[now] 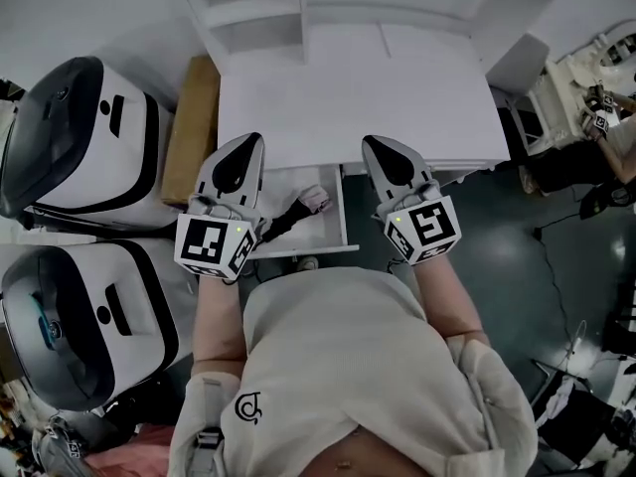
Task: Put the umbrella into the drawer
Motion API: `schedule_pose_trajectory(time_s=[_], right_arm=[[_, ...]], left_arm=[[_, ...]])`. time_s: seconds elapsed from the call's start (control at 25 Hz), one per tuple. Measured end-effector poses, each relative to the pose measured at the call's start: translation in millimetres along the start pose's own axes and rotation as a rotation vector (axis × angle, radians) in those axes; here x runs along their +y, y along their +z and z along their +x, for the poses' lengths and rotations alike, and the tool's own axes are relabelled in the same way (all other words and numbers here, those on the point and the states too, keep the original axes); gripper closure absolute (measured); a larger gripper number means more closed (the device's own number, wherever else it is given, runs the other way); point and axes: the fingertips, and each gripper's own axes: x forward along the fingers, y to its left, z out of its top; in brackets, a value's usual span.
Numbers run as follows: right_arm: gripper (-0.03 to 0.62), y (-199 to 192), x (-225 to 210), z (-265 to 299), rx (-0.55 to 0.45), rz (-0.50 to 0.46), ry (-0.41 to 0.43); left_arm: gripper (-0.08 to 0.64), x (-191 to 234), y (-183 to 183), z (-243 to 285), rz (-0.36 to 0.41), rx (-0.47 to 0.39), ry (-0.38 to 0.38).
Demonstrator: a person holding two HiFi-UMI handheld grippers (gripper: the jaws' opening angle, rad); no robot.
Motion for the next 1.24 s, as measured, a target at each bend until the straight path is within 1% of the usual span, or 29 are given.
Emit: schedule_pose_trajectory(time_s=[0.12, 0.28, 0.48, 0.72, 0.88, 1.04, 1.24], right_arm=[[0.586, 10, -3, 1, -0.020, -0.007, -0.011], [0.586, 14, -3, 2, -0.019, -0.012, -0.007], [0.586, 20, 2, 5, -0.034, -0.042, -0.006], [0.586, 22, 9, 10, -0.038, -0.035, -0.010], [0.586, 23, 11, 9, -0.043, -0.037, -0.023], [0.586, 29, 13, 9, -0.069, -0.051, -0.051], [0.586, 33, 18, 12, -0.068, -0.061, -0.054]], left_arm=[[0.549, 3, 6, 0, 0.000, -0.014, 0.006], [0.549, 5, 4, 4, -0.017, -0.012, -0.005], [0.549, 3, 1, 7, -0.019, -0.008, -0.019], [0.549, 11, -5, 4, -0.024, 0.007, -0.011], [0.549, 13, -8, 2, -0.034, 0.010, -0.019], [0.549, 17, -11, 2, -0.037, 0.014, -0.019], [0.549, 21, -8, 1, -0.035, 0.008, -0.020]])
